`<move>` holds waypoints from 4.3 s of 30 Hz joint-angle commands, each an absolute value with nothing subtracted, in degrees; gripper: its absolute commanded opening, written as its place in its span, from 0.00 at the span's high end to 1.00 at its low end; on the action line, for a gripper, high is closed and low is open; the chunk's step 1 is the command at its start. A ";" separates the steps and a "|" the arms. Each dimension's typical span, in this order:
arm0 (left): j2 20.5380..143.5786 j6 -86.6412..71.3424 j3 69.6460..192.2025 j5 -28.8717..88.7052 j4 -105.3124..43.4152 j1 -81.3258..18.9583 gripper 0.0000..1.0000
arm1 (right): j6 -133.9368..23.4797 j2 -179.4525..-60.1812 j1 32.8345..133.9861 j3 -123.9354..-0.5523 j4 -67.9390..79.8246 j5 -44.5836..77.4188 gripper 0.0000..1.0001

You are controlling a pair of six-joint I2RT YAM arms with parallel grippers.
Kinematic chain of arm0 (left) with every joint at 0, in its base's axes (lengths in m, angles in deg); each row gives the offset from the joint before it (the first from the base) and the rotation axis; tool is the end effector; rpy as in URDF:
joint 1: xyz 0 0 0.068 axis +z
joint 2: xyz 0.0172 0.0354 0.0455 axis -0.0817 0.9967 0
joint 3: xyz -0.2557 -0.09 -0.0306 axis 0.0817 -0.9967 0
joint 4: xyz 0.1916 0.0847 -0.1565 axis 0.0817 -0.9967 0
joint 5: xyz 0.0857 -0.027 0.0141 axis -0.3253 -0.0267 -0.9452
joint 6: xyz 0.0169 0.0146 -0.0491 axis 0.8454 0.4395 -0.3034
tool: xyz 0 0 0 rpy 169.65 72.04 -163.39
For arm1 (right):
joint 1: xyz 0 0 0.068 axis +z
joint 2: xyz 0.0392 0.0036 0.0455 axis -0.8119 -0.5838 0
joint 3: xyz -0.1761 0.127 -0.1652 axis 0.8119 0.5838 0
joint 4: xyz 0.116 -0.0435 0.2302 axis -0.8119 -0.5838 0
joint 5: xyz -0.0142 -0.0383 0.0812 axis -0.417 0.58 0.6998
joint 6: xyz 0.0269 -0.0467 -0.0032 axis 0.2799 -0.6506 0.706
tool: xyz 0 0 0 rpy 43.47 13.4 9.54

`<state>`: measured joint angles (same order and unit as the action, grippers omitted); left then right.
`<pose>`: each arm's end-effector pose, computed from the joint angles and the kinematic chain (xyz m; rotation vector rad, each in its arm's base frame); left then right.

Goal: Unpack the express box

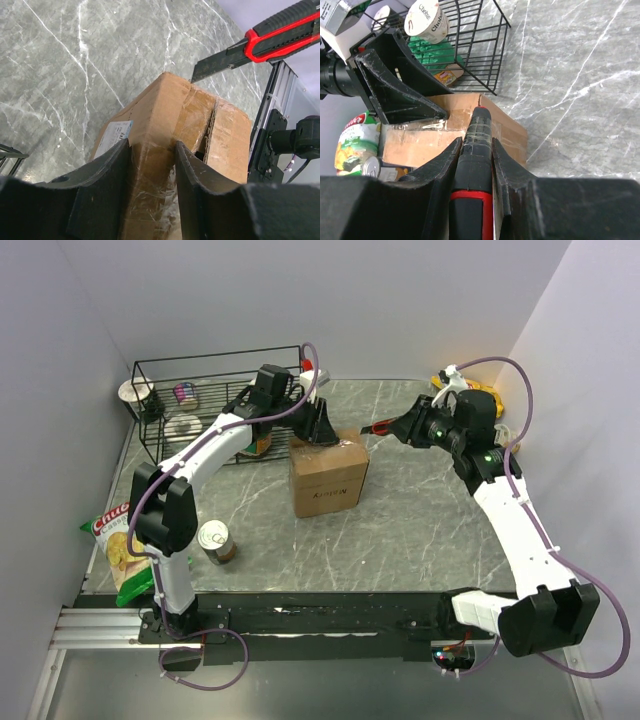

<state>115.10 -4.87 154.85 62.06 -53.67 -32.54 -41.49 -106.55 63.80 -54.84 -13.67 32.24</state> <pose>0.3788 -0.2263 0.3150 0.7822 2.0559 -1.1218 0.2591 0.0579 0.3836 -0.0951 1.9549 0.7416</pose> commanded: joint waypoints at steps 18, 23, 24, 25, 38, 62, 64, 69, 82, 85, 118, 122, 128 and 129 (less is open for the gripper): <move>117.13 -4.33 152.10 53.47 -57.22 -30.96 0.73 | -46.57 -99.82 64.65 -55.08 -30.99 37.96 1.00; 117.22 -4.33 151.92 53.47 -57.22 -30.88 0.76 | -47.89 -98.42 64.66 -55.25 -33.89 38.31 1.00; 117.22 -4.33 151.83 53.38 -57.22 -30.88 0.76 | -48.07 -98.24 64.65 -55.17 -34.50 38.39 1.00; 117.22 -4.24 151.92 53.38 -57.22 -30.88 0.77 | -48.24 -97.89 64.65 -55.25 -34.85 38.48 1.00; 115.73 -1.43 150.60 55.14 -57.75 -32.10 0.75 | -54.05 -99.37 61.23 -67.55 -43.47 42.70 1.00; 113.53 3.32 149.99 53.38 -60.12 -36.50 0.72 | -48.60 -114.15 61.23 -68.44 -16.15 37.52 1.00; 113.61 3.32 150.07 53.56 -60.21 -36.68 0.72 | -47.72 -113.18 61.14 -67.73 -15.00 37.78 1.00; 113.79 3.32 149.72 54.09 -60.30 -36.94 0.72 | -46.84 -113.18 61.14 -68.26 -15.17 38.57 1.00; 114.14 3.23 149.99 53.74 -60.21 -37.03 0.72 | -47.80 -113.62 61.40 -67.73 -18.42 39.98 1.00; 114.23 3.32 149.99 53.82 -60.21 -37.03 0.73 | -48.42 -113.88 61.49 -67.73 -18.95 39.71 1.00; 115.11 3.05 150.07 53.21 -59.95 -37.03 0.73 | -51.76 -112.56 62.02 -66.32 -23.08 39.89 1.00; 115.11 3.23 149.99 51.28 -60.12 -37.03 0.74 | -53.95 -113.27 62.02 -68.52 -27.38 40.68 1.00; 115.29 3.32 150.07 49.34 -60.03 -37.03 0.78 | -55.28 -113.09 61.93 -69.40 -32.48 42.26 1.00; 115.37 3.23 150.07 49.08 -60.12 -37.03 0.78 | -55.28 -112.66 61.84 -69.32 -32.92 42.35 1.00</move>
